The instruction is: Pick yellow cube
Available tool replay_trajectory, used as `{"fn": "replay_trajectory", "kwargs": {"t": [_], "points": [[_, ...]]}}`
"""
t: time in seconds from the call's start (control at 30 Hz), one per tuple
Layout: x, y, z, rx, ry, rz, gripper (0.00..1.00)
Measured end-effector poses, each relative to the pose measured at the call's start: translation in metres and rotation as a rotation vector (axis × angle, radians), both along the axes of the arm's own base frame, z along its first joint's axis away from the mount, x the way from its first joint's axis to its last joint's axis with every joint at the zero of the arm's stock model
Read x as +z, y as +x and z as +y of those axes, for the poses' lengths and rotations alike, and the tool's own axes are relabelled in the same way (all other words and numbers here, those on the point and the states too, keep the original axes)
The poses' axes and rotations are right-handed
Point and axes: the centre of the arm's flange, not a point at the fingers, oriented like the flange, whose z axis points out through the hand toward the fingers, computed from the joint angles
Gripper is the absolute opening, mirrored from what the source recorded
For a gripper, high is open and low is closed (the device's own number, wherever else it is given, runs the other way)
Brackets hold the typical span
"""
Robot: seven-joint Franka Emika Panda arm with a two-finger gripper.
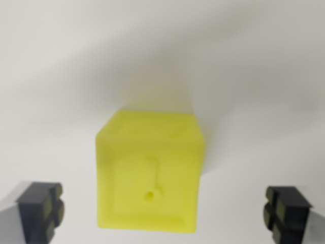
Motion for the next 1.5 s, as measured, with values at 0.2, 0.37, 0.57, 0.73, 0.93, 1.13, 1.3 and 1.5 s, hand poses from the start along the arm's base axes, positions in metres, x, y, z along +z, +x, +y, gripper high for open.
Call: {"fn": "replay_trajectory", "kwargs": {"t": [0.2, 0.37, 0.57, 0.73, 0.93, 1.13, 1.3, 1.5], "points": [[-0.011, -0.005, 0.010, -0.017, 0.002, 0.001, 1.00], [-0.021, -0.005, 0.010, -0.019, 0.002, 0.001, 1.00], [-0.036, -0.005, 0.010, -0.021, 0.003, 0.002, 1.00], [-0.049, -0.006, 0.010, -0.023, 0.003, 0.002, 1.00], [-0.060, -0.006, 0.010, -0.025, 0.003, 0.002, 1.00], [-0.058, -0.005, 0.010, -0.026, 0.003, 0.002, 0.00], [-0.046, -0.005, 0.010, -0.025, 0.004, 0.001, 0.00], [-0.031, -0.005, 0.010, -0.025, 0.003, 0.001, 0.00]]}}
